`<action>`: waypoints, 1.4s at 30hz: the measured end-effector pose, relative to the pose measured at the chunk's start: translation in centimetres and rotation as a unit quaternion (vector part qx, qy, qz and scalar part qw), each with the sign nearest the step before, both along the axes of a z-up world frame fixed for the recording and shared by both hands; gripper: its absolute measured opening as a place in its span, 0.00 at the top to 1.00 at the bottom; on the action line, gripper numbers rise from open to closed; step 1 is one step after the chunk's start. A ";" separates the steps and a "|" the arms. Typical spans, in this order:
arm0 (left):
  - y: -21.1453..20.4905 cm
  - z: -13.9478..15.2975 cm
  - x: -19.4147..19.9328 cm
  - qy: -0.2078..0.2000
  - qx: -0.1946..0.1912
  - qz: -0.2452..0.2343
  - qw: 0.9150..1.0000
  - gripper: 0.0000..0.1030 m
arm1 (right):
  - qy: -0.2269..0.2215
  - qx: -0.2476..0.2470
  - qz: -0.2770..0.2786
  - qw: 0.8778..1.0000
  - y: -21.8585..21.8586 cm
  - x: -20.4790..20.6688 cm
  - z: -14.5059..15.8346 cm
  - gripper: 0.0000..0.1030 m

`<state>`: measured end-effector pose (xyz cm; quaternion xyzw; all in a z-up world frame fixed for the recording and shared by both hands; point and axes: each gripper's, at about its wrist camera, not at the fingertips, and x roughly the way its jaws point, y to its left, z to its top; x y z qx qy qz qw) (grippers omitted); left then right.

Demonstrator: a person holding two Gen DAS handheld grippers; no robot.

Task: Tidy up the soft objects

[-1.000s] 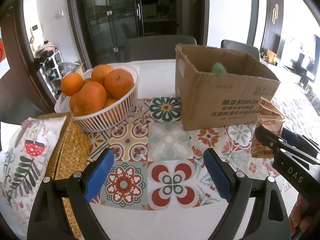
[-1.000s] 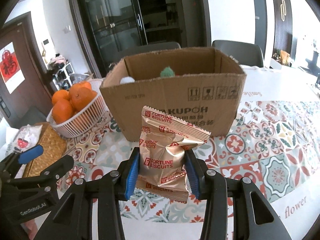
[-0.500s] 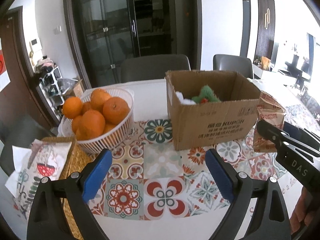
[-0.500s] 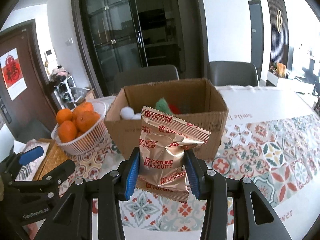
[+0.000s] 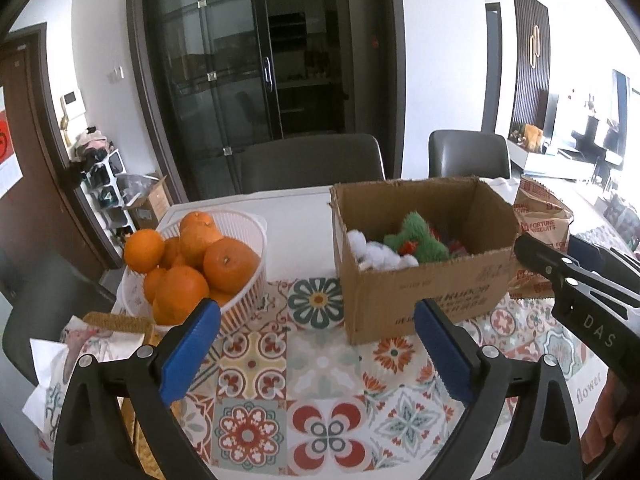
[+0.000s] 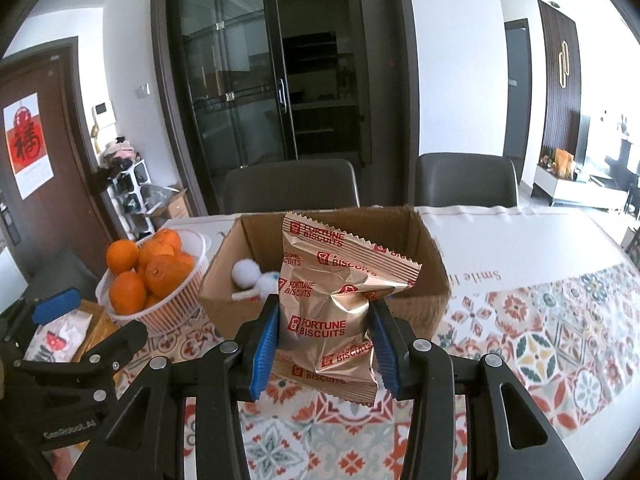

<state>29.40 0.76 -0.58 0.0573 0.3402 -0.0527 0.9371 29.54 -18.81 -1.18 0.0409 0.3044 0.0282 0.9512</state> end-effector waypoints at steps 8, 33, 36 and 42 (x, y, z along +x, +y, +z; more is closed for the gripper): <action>-0.8 1.0 2.2 -0.014 0.007 0.006 1.000 0.00 | -0.003 -0.011 0.005 1.000 -0.5 2.9 0.7 0.57; -1.5 1.0 5.3 -0.020 0.026 0.022 0.999 0.00 | 0.009 -0.026 -0.007 1.000 -1.2 7.1 1.0 0.35; -1.2 1.7 4.2 -0.027 0.025 0.027 0.999 0.00 | 0.001 -0.025 -0.009 1.000 -1.1 5.8 1.8 0.35; -0.4 3.3 0.7 -0.046 0.023 0.036 0.998 0.00 | -0.020 -0.025 -0.023 0.999 -0.9 1.7 3.5 0.26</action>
